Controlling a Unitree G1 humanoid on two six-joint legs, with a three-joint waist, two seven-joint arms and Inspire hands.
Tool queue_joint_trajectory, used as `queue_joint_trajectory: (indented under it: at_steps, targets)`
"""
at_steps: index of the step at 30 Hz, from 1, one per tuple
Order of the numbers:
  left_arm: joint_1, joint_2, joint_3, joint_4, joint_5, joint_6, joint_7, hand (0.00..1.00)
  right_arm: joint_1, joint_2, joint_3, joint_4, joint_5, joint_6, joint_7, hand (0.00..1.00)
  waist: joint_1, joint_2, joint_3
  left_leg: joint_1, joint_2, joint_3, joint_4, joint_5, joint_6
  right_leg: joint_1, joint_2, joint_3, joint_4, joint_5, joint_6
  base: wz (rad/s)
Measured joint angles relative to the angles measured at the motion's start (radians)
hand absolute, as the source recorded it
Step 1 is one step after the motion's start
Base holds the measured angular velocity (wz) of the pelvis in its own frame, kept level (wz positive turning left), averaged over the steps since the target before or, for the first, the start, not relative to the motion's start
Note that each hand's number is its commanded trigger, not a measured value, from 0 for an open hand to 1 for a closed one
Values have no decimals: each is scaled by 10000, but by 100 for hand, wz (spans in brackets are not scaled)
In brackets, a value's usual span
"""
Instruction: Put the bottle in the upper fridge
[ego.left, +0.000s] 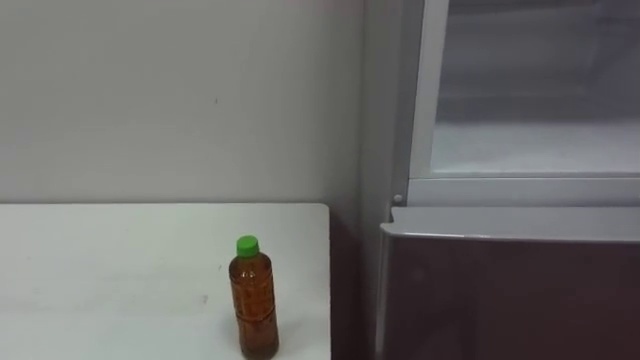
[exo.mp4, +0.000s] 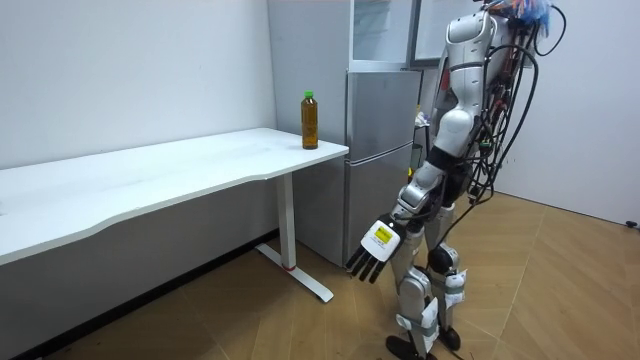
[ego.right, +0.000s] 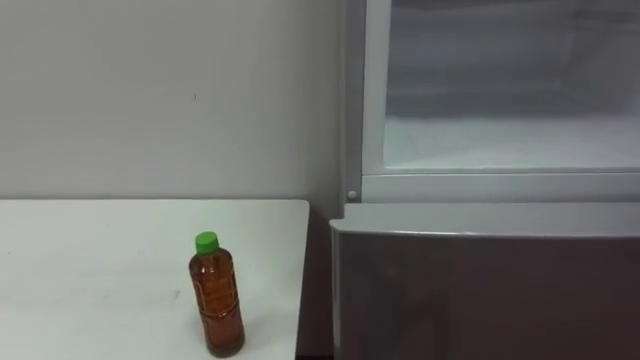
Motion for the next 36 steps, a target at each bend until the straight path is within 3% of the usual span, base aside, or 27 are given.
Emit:
queue_joint_trajectory:
  at_steps: [6, 9, 11, 14, 19, 23, 33, 36]
  targets:
    - [63, 68, -4, 186, -63, 65, 7, 0, -221, -15, 215, 0, -501, 28, 5, 0, 34, -37, 9, -180, -2, -32, 59, -15, 24, -164, -3, 12, 0, -2, 5, 1]
    - [55, 85, 0, 279, -57, 164, -23, 0, -250, 1, 334, -511, -940, 253, 42, 0, 34, -91, -1, -277, -28, -134, 69, -21, 37, -130, -4, -65, 37, 14, 23, 10]
    - [97, 93, 123, 285, -55, 256, -142, 0, -240, 0, 412, -1267, -1257, 354, 174, 0, 97, -157, -31, -260, -35, -123, 89, -20, 38, -119, -10, -48, 38, 16, 27, 0]
    - [142, 129, 185, 281, -33, 420, -282, 0, -164, -2, 553, -2836, -1855, 523, 269, 0, 98, -190, -11, -277, -40, -131, 122, -28, 48, -177, -16, -52, -4, 16, 32, 0]
    - [-1, 224, 192, 165, 19, 432, -441, 0, -81, -42, 796, -5083, -2502, 551, 461, 0, 123, -323, 10, -496, -41, -198, 232, -69, 83, -339, -13, -76, -7, 3, 46, 3]
    - [-174, 319, 201, 52, 31, 410, -594, 0, 142, -80, 1016, -6775, -2761, 542, 724, 0, 131, -302, -17, -569, -65, -268, 278, -103, 114, -293, -19, -69, 26, 42, 72, 4]
    - [-319, 427, -24, 55, 30, 418, -536, 0, 233, -239, 1682, -9095, -3100, 783, 1620, 0, 183, -317, 8, -839, -55, -237, 284, -139, 178, -694, -67, 86, 370, 54, 91, 0]
    - [-295, 458, -36, 153, -22, 435, -538, 0, 224, -293, 1697, -9773, -3100, 1095, 2084, 0, 305, -341, 7, -792, -58, -240, 285, -138, 183, -647, -62, 86, 368, 69, 103, 0]
